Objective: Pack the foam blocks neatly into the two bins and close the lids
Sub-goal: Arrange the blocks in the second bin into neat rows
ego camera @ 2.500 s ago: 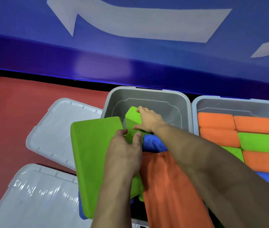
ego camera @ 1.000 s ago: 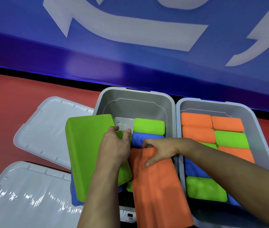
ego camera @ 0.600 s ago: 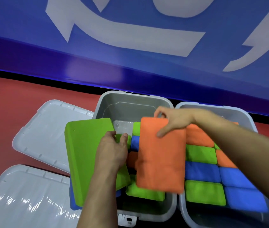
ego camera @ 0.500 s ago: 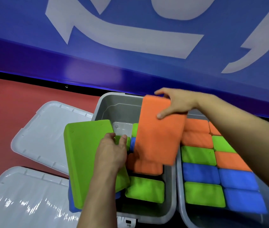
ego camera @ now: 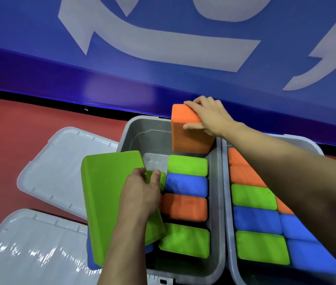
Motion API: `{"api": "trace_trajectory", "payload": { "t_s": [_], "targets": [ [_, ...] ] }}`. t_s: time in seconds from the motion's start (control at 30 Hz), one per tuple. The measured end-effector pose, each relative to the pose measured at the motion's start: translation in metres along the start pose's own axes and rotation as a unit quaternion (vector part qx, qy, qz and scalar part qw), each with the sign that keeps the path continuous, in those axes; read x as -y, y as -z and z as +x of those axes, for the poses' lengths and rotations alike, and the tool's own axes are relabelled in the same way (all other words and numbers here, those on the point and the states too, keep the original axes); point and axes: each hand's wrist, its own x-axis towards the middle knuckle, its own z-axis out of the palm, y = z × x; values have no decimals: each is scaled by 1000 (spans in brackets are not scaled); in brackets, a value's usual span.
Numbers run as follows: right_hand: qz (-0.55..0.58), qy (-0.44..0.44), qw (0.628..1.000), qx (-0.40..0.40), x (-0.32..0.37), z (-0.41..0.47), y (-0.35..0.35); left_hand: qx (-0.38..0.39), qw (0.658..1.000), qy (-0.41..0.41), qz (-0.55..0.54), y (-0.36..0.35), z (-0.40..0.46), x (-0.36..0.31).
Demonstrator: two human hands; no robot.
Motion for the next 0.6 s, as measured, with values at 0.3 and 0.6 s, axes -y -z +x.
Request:
{"api": "trace_trajectory", "payload": {
  "t_s": [0.3, 0.6],
  "targets": [
    [14, -17, 992, 123, -3, -13, -89, 3, 1000, -13, 1, -3, 3, 2],
    [35, -58, 983, 172, 19, -12, -152, -2, 1000, -23, 3, -7, 6, 4]
  ]
}}
